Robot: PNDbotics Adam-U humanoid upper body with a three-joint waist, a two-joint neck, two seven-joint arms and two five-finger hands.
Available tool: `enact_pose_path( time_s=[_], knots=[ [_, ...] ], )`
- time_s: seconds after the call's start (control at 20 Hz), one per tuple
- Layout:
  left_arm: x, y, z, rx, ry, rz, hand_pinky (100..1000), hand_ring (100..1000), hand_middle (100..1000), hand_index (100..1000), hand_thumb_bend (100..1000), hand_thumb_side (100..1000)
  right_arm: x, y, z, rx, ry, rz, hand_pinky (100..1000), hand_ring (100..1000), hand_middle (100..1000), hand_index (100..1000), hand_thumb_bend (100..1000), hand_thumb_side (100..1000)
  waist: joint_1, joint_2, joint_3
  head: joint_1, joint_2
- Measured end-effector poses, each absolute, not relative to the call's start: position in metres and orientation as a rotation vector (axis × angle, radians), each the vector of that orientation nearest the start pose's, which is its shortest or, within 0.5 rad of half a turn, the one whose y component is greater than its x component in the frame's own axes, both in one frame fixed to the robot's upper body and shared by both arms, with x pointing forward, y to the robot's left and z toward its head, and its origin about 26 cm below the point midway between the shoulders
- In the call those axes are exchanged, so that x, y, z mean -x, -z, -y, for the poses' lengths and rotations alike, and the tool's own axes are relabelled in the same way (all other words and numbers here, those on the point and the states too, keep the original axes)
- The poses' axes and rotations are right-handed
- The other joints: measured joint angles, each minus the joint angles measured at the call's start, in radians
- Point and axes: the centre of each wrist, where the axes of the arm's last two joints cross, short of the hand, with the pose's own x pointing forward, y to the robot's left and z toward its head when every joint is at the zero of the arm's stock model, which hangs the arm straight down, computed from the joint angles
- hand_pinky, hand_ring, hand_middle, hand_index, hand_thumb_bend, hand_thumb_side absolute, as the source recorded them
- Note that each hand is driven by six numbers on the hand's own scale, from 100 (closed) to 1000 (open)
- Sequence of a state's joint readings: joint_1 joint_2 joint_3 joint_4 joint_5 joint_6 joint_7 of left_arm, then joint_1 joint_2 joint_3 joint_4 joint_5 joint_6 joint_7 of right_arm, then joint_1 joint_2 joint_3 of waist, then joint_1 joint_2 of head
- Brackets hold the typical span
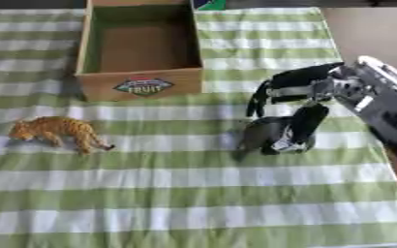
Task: Pick up objects on the table and place them in the box.
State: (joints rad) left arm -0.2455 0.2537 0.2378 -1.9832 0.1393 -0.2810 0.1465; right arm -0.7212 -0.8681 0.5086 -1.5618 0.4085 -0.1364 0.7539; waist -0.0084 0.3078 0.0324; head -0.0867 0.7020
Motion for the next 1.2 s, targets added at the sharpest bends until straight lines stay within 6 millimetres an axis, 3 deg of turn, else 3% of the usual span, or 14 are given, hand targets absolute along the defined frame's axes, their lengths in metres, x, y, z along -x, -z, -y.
enact_pose_path(
  time_s=[0.35,0.4,0.6,1.1,1.15,1.2],
  knots=[
    [-0.291,-0.189,-0.314,-0.239,-0.123,2.534,534,748,676,776,100,919,-0.378,-0.228,0.277,0.472,-2.002,1.203,728,744,523,658,189,424,0.000,0.001,0.000,0.000,0.000],
    [-0.291,-0.189,-0.314,-0.238,-0.122,2.533,534,749,674,773,100,920,-0.378,-0.228,0.276,0.465,-2.000,1.206,702,710,490,615,100,418,0.000,0.001,0.000,0.000,0.000],
    [-0.291,-0.189,-0.314,-0.238,-0.119,2.531,534,749,675,771,100,920,-0.376,-0.230,0.276,0.440,-1.978,1.211,669,658,434,552,100,393,0.000,0.003,0.000,-0.001,-0.001],
    [-0.291,-0.189,-0.315,-0.242,-0.118,2.528,534,749,676,771,100,921,-0.374,-0.235,0.273,0.434,-1.927,1.247,666,652,428,546,100,387,0.000,0.004,0.000,-0.003,-0.008],
    [-0.291,-0.189,-0.315,-0.242,-0.118,2.528,534,746,677,772,100,922,-0.374,-0.235,0.273,0.435,-1.926,1.249,618,591,329,418,100,373,0.000,0.004,0.000,-0.003,-0.008],
    [-0.291,-0.189,-0.315,-0.241,-0.117,2.528,533,746,677,772,100,924,-0.374,-0.238,0.272,0.441,-1.927,1.258,616,586,303,370,100,431,-0.001,0.004,0.000,-0.003,-0.008]
  ],
)
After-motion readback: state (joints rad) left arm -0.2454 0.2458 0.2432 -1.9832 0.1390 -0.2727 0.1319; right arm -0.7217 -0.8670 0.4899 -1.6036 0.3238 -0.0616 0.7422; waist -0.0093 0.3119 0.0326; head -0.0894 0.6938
